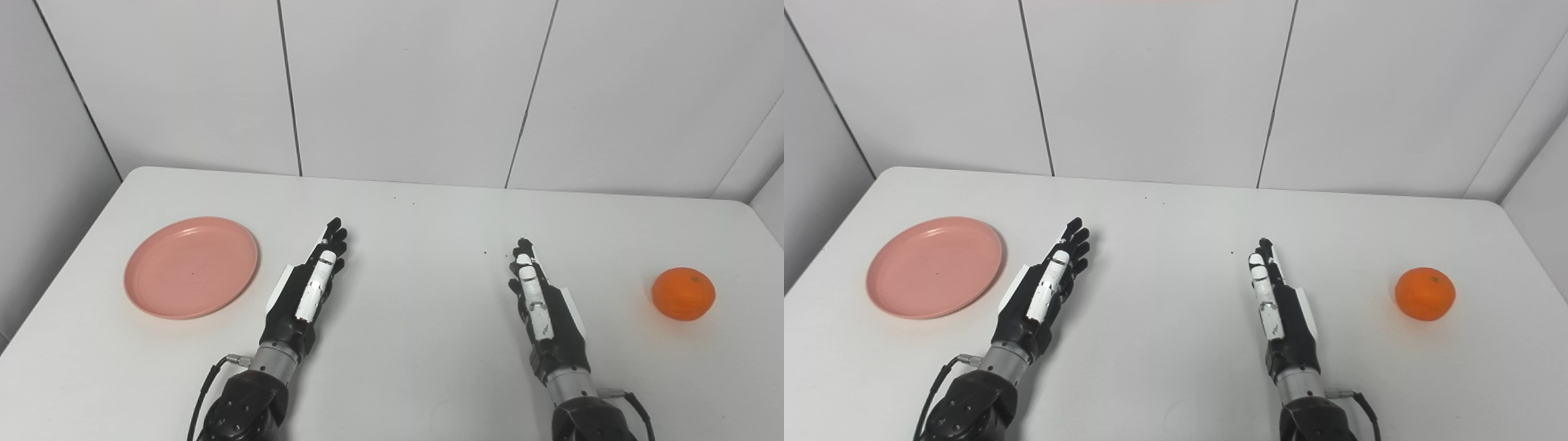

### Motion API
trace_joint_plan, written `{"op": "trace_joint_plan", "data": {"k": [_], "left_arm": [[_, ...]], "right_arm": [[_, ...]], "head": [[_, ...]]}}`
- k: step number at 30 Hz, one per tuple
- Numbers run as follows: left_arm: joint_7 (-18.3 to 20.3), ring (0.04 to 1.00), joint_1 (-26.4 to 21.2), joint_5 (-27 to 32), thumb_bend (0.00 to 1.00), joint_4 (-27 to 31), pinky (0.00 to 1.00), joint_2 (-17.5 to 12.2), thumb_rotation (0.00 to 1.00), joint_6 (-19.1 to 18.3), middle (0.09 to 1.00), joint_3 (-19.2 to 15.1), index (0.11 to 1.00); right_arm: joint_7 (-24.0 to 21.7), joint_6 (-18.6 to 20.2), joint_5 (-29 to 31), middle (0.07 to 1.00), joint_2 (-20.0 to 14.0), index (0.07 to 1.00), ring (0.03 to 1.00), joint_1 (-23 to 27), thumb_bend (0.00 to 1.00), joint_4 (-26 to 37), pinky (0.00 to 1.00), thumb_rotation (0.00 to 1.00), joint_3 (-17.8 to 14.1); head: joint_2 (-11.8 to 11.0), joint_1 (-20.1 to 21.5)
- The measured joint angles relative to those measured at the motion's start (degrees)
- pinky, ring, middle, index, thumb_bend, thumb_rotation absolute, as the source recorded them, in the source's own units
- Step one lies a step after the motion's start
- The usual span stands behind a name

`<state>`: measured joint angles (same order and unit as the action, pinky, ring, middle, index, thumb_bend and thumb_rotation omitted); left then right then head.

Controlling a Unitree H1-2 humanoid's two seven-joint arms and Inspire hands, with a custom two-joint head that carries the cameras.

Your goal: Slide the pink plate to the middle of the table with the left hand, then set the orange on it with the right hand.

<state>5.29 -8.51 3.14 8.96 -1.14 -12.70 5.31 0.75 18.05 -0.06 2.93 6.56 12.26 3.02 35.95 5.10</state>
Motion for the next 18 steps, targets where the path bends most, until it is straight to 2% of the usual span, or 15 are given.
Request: {"op": "trace_joint_plan", "data": {"k": [18], "left_arm": [[0.0, 1.0, 0.0, 0.0, 0.4, 0.0, 1.0, 0.0, 1.0, 0.0, 1.0, 0.0, 1.0]], "right_arm": [[0.0, 0.0, 0.1, 1.0, 0.1, 1.0, 1.0, 0.0, 0.26, -0.1, 1.0, 1.0, -0.1]], "head": [[0.0, 0.0]]}}
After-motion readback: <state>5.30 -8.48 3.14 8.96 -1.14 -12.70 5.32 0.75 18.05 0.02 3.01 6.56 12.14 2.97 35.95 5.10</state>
